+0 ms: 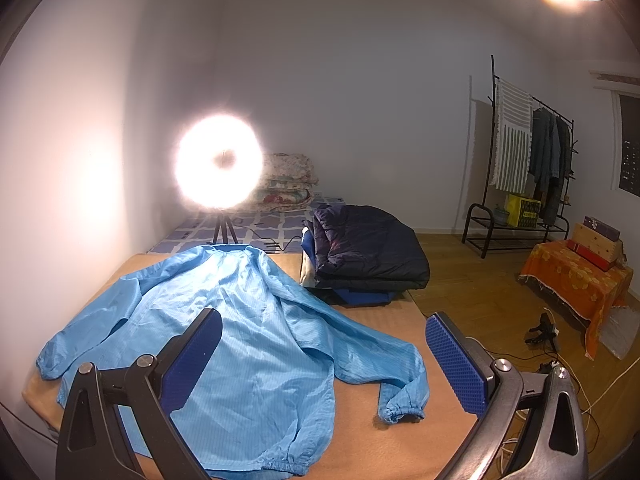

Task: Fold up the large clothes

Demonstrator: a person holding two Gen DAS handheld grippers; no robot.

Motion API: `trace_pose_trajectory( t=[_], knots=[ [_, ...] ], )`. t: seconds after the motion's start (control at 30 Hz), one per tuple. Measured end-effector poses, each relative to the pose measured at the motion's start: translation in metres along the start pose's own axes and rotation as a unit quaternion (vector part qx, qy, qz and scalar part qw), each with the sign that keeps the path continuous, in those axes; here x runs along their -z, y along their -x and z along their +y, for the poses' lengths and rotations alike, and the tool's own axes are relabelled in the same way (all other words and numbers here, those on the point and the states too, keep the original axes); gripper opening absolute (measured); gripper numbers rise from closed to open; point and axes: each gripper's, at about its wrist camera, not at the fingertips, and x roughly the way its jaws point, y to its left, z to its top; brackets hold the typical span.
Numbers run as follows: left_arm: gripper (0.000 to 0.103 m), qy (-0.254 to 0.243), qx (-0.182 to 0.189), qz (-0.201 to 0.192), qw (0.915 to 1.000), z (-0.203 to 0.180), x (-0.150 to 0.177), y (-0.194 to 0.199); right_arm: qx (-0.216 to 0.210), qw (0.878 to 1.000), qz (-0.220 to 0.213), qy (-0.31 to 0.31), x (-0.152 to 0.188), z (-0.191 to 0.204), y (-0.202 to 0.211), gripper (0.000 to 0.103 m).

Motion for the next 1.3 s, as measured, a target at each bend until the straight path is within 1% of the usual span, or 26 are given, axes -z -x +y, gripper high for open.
trace_pose_trajectory(
  t=[0.3,0.87,1.1,1.3],
  knots=[
    [0.103,0.003,-0.014,0.009,0.9998,0.011,0.009,-0.01,-0.007,1.0,0.005,0.014,0.001,0.015,-0.01,0.103],
    [0.103,-0.001,-0.037,0.011,0.9993,0.02,0.014,-0.023,-0.031,0.999,0.01,0.035,-0.002,0.05,-0.031,0.103],
    [0.103,-0.003,-0.05,0.013,0.9986,0.025,0.017,-0.028,-0.047,0.998,0.016,0.04,-0.003,0.07,-0.045,0.103],
    [0.103,-0.004,-0.063,0.013,0.998,0.035,0.025,-0.037,-0.062,0.996,0.013,0.063,-0.008,0.092,-0.059,0.103]
  ],
)
